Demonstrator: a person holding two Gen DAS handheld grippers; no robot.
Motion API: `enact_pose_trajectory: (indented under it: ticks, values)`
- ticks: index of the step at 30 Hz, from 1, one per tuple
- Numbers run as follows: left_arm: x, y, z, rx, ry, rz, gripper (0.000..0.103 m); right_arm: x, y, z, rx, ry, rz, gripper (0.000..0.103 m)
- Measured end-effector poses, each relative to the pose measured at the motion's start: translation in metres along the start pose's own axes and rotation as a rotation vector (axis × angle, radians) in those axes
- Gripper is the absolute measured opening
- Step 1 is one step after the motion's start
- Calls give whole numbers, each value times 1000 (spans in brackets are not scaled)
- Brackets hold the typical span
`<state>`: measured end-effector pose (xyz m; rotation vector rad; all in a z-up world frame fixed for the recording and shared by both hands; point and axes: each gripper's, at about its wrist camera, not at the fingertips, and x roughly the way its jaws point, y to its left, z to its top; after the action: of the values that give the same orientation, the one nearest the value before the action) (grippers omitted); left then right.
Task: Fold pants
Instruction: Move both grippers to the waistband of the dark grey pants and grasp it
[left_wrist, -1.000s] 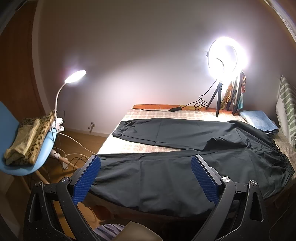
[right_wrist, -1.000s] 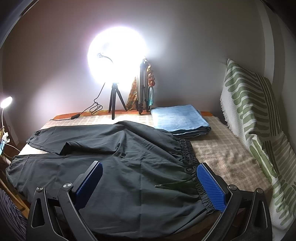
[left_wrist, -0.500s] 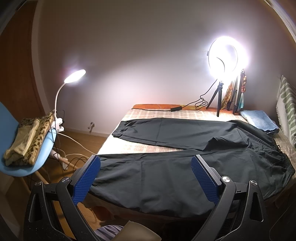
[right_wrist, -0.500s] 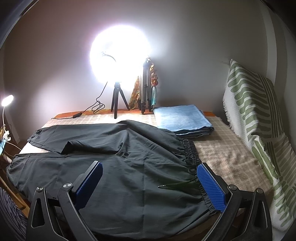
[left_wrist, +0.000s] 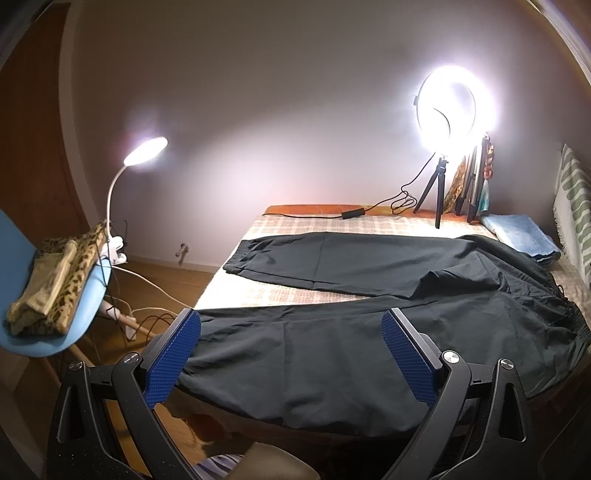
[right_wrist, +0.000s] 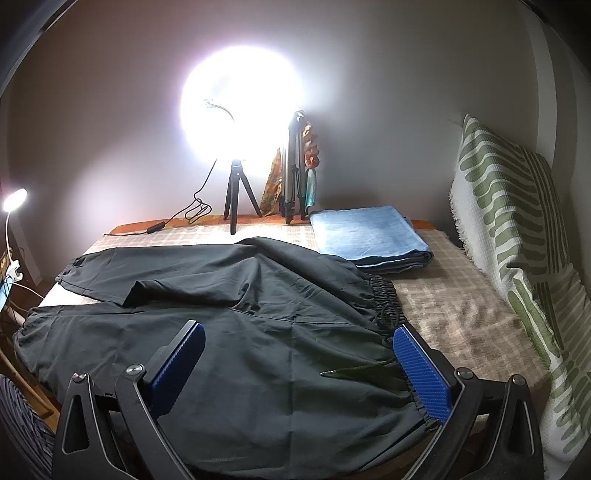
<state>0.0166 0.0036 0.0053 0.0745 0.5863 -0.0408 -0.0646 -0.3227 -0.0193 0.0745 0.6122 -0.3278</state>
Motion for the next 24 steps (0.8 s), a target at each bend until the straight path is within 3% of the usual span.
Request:
enact_pose_trajectory:
  ticks: [4,9,15,20,24]
  values:
    - [10,8,2,-2,15,-40,98,4,0,4,2,-1,12,103]
    - [22,37,8,-74,2,-144,98,13,7,15,-27,-12,28,103]
    - [47,58,32,-34,11,-111,98,36,24,36,-78,-16,77,103]
    - [83,75,53,10,53,-105,93,63,37,59,-110,-47,196,103]
    - [117,85,66,10,106,-126,89,97,51,83,-124,-7,337,103]
